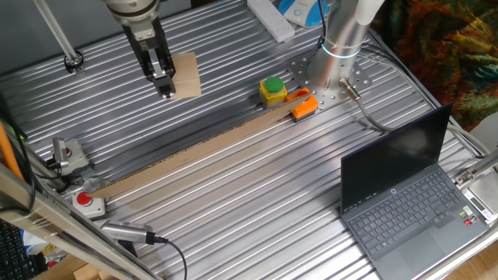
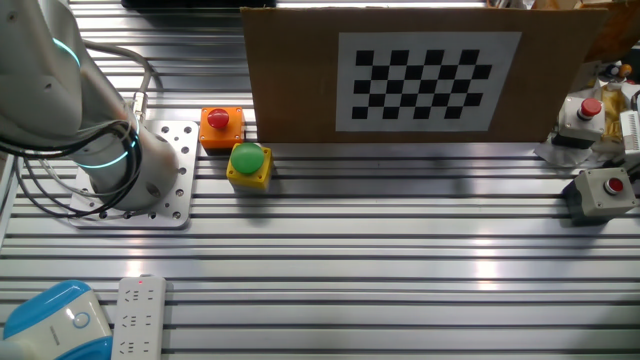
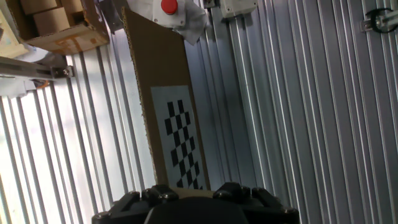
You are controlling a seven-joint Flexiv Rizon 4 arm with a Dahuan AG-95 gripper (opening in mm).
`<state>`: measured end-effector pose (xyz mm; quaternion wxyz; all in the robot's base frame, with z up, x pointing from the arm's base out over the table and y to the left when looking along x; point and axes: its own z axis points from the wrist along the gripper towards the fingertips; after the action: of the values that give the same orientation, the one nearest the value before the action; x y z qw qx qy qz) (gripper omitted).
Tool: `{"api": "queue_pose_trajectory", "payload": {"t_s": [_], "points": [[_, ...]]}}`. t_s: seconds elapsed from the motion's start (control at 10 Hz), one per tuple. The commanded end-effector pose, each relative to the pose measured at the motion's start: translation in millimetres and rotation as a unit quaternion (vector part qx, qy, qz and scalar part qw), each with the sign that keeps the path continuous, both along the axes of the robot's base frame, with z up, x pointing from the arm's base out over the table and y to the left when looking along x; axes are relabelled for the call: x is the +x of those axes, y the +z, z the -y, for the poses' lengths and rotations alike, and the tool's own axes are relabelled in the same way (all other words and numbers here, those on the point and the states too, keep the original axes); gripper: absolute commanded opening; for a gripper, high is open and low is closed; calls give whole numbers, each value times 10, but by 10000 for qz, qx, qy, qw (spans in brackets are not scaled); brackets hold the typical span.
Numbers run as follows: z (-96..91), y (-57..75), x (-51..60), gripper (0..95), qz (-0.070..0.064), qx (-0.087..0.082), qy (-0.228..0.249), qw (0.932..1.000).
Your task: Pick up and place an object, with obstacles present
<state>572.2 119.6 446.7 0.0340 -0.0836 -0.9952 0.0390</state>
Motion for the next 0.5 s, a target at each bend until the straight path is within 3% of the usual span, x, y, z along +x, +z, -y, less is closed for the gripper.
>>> {"api": "queue_pose_trajectory", "payload": {"t_s": [0.1, 0.5], "points": [[-6, 8, 11, 0, 4, 12, 14, 10000], [11, -15, 14, 0, 45, 29, 22, 10000]]}}
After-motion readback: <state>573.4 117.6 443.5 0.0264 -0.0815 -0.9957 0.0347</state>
